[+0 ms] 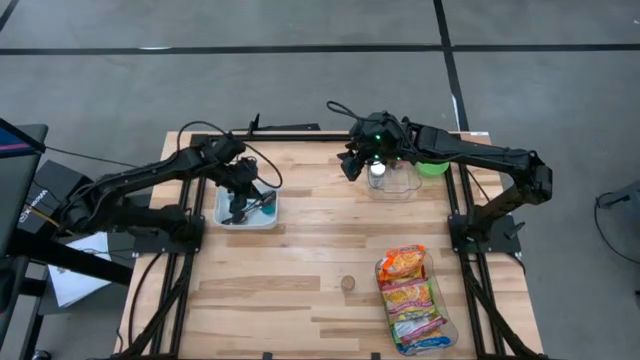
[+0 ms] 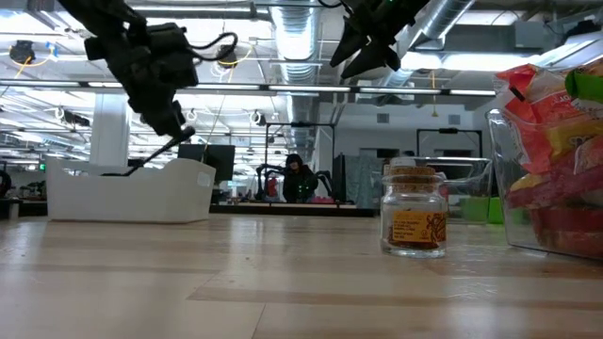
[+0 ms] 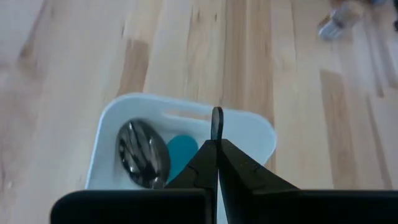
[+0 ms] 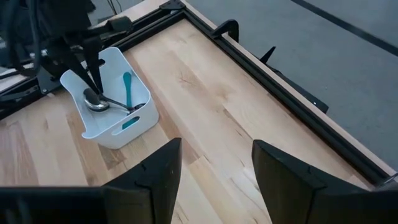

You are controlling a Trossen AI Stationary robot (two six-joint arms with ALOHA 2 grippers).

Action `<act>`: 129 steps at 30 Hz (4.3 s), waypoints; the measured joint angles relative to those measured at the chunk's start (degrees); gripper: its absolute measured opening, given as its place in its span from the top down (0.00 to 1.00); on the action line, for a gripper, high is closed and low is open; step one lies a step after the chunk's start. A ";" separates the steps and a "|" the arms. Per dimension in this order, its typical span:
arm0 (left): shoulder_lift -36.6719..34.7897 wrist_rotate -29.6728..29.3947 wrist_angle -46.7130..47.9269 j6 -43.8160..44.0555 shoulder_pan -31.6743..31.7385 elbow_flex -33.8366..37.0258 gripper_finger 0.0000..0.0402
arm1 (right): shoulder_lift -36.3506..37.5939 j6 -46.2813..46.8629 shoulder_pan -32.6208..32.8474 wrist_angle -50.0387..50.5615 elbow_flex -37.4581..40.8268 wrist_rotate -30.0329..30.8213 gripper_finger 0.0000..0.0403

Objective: Pick & Place Food Item
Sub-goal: Put the black spoon into the white bin, then adjust the bottom transparent bin

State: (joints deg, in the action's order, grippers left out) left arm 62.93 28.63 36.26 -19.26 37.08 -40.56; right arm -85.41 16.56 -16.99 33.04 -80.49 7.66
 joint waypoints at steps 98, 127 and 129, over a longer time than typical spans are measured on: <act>5.56 3.93 -39.84 32.10 -21.64 -0.02 1.00 | 9.21 19.88 11.89 24.70 0.04 -6.96 0.59; -30.99 -17.84 -28.17 41.06 -25.29 0.00 1.00 | -15.73 26.00 37.38 15.57 0.36 -8.44 1.00; -31.08 -17.87 -28.32 41.51 -25.81 0.00 1.00 | -17.01 23.84 37.62 15.78 0.29 -8.62 1.00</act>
State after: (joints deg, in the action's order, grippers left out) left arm 31.86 10.76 7.94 22.25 11.27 -40.56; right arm -102.41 40.40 20.62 48.81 -80.20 -0.96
